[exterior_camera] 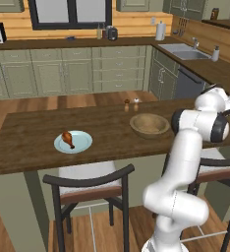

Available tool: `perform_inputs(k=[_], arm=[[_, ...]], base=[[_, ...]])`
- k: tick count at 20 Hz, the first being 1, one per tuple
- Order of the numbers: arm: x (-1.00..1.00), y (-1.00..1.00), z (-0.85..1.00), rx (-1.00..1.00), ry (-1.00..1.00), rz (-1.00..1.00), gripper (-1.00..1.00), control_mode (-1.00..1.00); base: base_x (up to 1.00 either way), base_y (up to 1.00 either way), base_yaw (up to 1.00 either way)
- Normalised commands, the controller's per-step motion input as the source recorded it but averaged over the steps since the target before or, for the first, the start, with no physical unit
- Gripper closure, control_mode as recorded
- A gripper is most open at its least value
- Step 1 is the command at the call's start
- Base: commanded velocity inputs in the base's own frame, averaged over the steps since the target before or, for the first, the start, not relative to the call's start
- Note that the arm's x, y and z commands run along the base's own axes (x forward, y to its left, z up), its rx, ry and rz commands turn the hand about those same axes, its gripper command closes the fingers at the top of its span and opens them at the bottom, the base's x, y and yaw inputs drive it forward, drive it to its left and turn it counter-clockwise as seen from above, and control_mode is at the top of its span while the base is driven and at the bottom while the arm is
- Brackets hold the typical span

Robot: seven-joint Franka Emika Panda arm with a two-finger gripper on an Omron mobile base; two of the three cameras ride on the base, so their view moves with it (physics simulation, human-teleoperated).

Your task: Pick the chicken drumstick and potato from their plates and place them in the bowl. Then put the bowl in the fridge.

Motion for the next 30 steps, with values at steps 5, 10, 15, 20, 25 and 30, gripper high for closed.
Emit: perform_inputs(k=[5, 10, 15, 20, 25, 30], arm=[[-0.23, 0.60, 0.56, 0.06, -0.07, 0.05, 1.00, -1.00], [-0.18, 0.87, 0.56, 0.01, 0.15, 0.17, 1.00, -1.00], [-0.01, 0.89, 0.32, -0.07, 0.10, 0.16, 1.00, -1.00], [0.19, 0.73, -0.22, -0.23, 0.04, 0.01, 1.00, -1.00], [0.06, 0.58, -0.11, -0.22, 0.18, 0.00, 1.00, -1.00], [0.26, 0.17, -0.23, -0.14, 0.20, 0.00, 1.00, -1.00]], base=[[0.00, 0.00, 0.00], [0.00, 0.00, 0.00], [0.00, 0.00, 0.00], [0.00, 0.00, 0.00], [0.00, 0.00, 0.00], [0.00, 0.00, 0.00]])
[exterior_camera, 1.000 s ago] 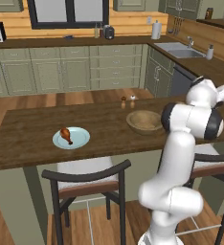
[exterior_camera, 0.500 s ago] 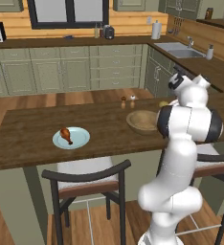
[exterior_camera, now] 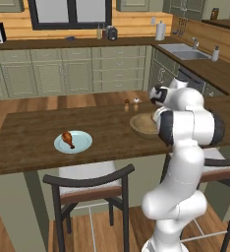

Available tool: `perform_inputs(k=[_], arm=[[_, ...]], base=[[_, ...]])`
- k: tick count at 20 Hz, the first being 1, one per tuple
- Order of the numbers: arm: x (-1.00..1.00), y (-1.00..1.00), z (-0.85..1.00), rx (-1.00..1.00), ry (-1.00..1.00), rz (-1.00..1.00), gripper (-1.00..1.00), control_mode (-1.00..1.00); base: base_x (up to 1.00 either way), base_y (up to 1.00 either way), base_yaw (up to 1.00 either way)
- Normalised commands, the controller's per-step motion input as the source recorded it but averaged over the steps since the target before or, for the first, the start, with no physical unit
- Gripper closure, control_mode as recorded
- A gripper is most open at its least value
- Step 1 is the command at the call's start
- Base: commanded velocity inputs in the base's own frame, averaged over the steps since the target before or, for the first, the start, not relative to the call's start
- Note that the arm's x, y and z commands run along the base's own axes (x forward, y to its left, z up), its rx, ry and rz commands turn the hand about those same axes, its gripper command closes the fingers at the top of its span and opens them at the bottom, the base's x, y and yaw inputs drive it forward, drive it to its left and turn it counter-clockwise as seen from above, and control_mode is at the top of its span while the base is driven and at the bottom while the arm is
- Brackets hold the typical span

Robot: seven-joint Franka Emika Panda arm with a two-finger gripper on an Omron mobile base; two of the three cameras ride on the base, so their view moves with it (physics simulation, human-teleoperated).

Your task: Pick the chicken drumstick and potato from their plates and place them in the bowl. Then put the bowl in the fridge.

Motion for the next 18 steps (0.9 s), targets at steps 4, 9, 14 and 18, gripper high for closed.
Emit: perform_inputs(k=[4, 9, 14, 18], arm=[[0.39, 0.06, -0.47, -0.09, 0.12, 0.00, 1.00, -1.00], [0.23, 0.00, -0.39, -0.05, 0.15, 0.00, 1.00, -1.00], [0.15, 0.00, -0.26, -0.04, 0.12, 0.00, 1.00, -1.00], [-0.04, 0.01, 0.00, 0.00, 0.02, 0.00, -1.00, -1.00]], base=[[0.00, 0.00, 0.00], [0.00, 0.00, 0.00], [0.00, 0.00, 0.00], [0.00, 0.00, 0.00]])
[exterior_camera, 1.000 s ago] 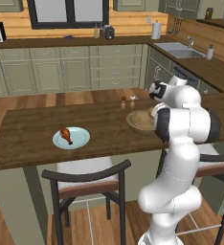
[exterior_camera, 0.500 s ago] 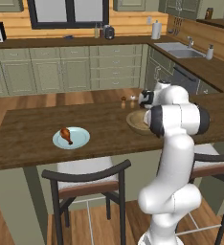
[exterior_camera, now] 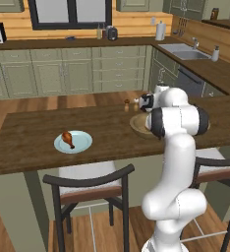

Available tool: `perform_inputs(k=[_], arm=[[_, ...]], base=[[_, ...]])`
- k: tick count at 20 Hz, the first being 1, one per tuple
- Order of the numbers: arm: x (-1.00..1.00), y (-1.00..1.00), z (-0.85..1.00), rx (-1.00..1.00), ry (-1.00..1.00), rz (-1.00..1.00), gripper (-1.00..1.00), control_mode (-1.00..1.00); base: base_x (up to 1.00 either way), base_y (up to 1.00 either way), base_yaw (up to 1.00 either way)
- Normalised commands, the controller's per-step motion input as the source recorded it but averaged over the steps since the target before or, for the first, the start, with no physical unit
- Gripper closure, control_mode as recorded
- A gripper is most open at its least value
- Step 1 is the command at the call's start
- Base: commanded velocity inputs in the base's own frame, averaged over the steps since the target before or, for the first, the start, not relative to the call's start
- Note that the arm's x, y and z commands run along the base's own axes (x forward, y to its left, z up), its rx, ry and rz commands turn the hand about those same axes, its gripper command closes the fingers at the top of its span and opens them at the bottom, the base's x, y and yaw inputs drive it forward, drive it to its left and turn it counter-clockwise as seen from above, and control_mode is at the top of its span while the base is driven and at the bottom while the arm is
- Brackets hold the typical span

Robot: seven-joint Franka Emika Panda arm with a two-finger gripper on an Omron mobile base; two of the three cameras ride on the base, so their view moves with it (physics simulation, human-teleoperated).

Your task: Pick the chicken drumstick and potato from their plates and place them in the bowl. Then put the bowl in the fridge.

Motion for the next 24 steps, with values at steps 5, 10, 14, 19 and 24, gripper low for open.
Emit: perform_inputs(k=[5, 10, 14, 19, 24], arm=[[-0.51, 0.08, 0.11, 0.00, -0.14, 0.00, -1.00, -1.00], [-0.92, 0.17, 0.45, 0.03, -0.21, 0.00, -1.00, -1.00], [-1.00, 0.38, 0.45, 0.07, -0.08, -0.08, -1.00, -1.00], [-0.99, 0.60, 0.66, 0.22, -0.01, -0.22, -1.00, -1.00], [-0.54, 0.94, 0.60, 0.06, 0.13, -0.17, -1.00, -1.00]], base=[[0.00, 0.00, 0.00], [0.00, 0.00, 0.00], [0.00, 0.00, 0.00], [0.00, 0.00, 0.00], [0.00, 0.00, 0.00]])
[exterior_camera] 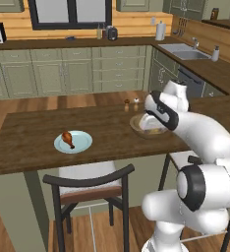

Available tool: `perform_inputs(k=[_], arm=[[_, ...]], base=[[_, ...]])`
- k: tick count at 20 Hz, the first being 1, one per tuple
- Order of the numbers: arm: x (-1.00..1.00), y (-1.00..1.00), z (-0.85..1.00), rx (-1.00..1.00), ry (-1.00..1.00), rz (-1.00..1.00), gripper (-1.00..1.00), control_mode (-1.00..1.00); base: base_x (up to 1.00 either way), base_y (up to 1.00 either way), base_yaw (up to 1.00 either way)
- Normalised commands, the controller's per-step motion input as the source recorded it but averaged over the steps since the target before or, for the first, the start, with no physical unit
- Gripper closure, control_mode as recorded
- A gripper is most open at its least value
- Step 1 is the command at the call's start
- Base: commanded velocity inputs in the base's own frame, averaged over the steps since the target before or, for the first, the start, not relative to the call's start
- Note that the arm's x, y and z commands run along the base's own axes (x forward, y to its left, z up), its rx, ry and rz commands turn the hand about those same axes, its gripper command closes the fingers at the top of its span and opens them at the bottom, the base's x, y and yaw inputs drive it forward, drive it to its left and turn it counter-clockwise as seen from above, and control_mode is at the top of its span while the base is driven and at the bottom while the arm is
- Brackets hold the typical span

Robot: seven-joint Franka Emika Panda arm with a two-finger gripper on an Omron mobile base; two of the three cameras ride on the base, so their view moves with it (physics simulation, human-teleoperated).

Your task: Pick the chicken drumstick and potato from their plates and place them in the bowl. Then put the bowl in the fridge.

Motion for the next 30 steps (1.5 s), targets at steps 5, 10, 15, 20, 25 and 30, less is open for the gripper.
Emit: perform_inputs(k=[5, 10, 15, 20, 25, 30], arm=[[-0.19, 1.00, 0.39, -0.06, 0.16, -0.01, -1.00, -1.00], [0.00, 1.00, 0.08, -0.10, 0.15, 0.04, -1.00, -1.00], [0.01, 1.00, 0.00, -0.11, 0.01, 0.00, -1.00, -1.00], [0.08, 0.84, -0.32, 0.01, 0.00, 0.00, -1.00, -1.00], [0.26, 0.64, -0.18, 0.04, 0.00, 0.00, -1.00, -1.00], [0.46, 0.51, -0.15, 0.00, 0.02, -0.01, -1.00, -1.00]], base=[[0.00, 0.00, 0.00], [0.00, 0.00, 0.00], [0.00, 0.00, 0.00], [0.00, 0.00, 0.00], [0.00, 0.00, 0.00], [0.00, 0.00, 0.00]])
